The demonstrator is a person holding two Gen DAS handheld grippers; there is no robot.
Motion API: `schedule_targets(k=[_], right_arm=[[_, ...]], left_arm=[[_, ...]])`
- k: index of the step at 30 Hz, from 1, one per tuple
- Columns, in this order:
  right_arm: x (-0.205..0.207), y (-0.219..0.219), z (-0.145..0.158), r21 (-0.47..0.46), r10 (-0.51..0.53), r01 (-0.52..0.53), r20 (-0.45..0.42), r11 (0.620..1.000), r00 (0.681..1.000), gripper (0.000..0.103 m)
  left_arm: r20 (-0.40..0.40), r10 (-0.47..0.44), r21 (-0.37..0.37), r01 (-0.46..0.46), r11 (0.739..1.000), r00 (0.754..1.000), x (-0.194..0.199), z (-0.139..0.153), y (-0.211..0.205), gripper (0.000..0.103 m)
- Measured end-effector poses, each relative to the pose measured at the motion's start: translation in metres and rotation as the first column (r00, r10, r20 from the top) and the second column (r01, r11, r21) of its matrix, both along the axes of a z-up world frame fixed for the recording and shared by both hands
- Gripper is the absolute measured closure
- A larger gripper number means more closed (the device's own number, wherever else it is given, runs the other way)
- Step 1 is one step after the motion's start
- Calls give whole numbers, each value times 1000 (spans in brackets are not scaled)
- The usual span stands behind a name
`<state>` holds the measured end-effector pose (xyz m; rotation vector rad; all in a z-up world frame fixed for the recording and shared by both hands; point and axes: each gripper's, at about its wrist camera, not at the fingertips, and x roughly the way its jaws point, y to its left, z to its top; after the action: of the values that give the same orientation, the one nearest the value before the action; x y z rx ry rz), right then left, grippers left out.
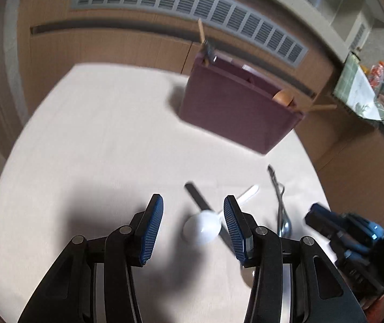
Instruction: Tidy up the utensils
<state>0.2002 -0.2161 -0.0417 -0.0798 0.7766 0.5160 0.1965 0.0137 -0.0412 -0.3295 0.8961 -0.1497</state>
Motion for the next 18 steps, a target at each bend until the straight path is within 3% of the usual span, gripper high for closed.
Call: schedule_targets(k=[3,6,12,18], right_arm=[[1,13,-16,1,52,-52,-60,999,997,85],[-2,27,-22,-6,99,-100,-80,995,992,85],[-3,58,-35,-17,210,-215,-144,977,967,84],[2,75,-45,-70,214,-226,-152,972,965,84]], left_arm=[[-49,9,-4,-9,1000,999,0,-7,6,55],[-41,38,-8,-38,999,998,-4,-9,18,55],[24,126,84,-128,988,992,-9,-7,34,55],[123,93,120,-108,987,988,-20,1,41,55]])
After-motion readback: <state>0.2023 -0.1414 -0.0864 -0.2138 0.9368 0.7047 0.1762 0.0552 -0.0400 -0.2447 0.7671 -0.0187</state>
